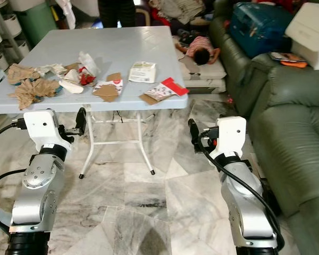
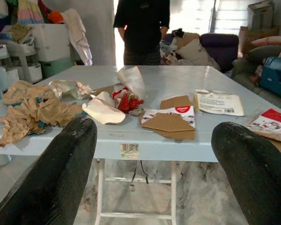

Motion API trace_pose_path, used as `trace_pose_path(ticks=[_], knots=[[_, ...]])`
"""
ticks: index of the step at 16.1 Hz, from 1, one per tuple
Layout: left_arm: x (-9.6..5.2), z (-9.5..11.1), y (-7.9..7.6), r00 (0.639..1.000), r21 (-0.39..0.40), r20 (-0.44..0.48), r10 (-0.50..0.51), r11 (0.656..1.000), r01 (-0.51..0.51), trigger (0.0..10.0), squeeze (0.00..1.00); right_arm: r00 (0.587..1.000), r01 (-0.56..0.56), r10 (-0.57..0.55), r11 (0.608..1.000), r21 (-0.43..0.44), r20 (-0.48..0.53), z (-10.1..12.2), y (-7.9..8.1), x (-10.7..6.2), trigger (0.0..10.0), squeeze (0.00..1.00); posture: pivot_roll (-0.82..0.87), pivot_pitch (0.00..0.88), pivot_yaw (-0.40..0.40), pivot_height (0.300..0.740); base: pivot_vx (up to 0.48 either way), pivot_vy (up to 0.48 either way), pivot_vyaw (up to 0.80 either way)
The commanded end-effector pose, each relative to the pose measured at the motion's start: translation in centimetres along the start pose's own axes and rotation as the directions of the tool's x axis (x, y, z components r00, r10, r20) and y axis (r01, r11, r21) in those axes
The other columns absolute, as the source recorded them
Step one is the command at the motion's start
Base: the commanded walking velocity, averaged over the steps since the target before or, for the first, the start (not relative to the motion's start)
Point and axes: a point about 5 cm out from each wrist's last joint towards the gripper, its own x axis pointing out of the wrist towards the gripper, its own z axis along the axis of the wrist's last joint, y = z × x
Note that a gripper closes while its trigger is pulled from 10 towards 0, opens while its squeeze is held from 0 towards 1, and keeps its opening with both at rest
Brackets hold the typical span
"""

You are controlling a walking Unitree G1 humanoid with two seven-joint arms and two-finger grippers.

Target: Picking trash to rubbish bin

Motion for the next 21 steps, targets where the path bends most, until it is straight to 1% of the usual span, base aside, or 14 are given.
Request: trace_pose_path(ticks=[1, 2, 9, 12, 14, 17, 21], knots=[[0.2, 0.9, -0.1, 1.0, -0.002, 0.031, -0.003, 1.0, 0.003, 10.0, 0.0, 1.0, 0.003, -0.003, 1.0, -0.012, 0.015, 0.5, -0.1, -0.1, 10.0, 0.0, -0.07, 0.056, -0.016, 0.74, 0.255, 0.0, 0.0], [0.2, 0.9, -0.1, 1.0, -0.009, 0.028, -0.003, 1.0, 0.003, 10.0, 0.0, 0.999, -0.026, 0.027, 0.998, -0.055, 0.024, 0.6, 0.3, -0.1, 10.0, 0.0, -0.07, 0.058, -0.017, 0.74, 0.27, 0.0, 0.0], [0.2, 0.9, -0.3, 1.0, -0.015, 0.028, -0.012, 1.0, 0.012, 10.0, 0.0, 0.999, -0.041, 0.042, 0.998, -0.052, 0.026, 0.6, 0.6, -0.1, 10.0, 0.0, -0.07, 0.063, -0.017, 0.74, 0.327, 0.0, 0.0], [0.1, 0.8, -0.3, 1.0, -0.014, 0.023, -0.012, 1.0, 0.012, 10.0, 0.0, 0.998, -0.061, 0.063, 0.996, -0.058, 0.027, 0.6, 0.9, -0.2, 10.0, 0.0, -0.06, 0.059, -0.018, 0.74, 0.347, 0.0, 0.0], [0.0, 0.8, -0.4, 1.0, -0.014, 0.02, -0.015, 1.0, 0.015, 10.0, 0.0, 0.997, -0.069, 0.071, 0.995, -0.077, 0.032, 0.7, 1.0, -0.2, 10.0, 0.0, -0.06, 0.06, -0.02, 0.74, 0.351, 0.0, 0.0], [0.0, 0.7, -0.4, 1.0, -0.013, 0.014, -0.017, 1.0, 0.017, 10.0, 0.0, 0.997, -0.069, 0.072, 0.995, -0.072, 0.031, 0.7, 0.9, -0.2, 10.0, 0.0, -0.06, 0.062, -0.021, 0.74, 0.349, 0.0, 0.0], [-0.1, 0.6, -0.5, 1.0, -0.014, 0.007, -0.021, 1.0, 0.021, 10.0, 0.0, 0.995, -0.097, 0.1, 0.992, -0.08, 0.03, 0.5, 1.3, -0.5, 10.0, 0.0, -0.07, 0.062, -0.022, 0.74, 0.348, 0.0, 0.0]])
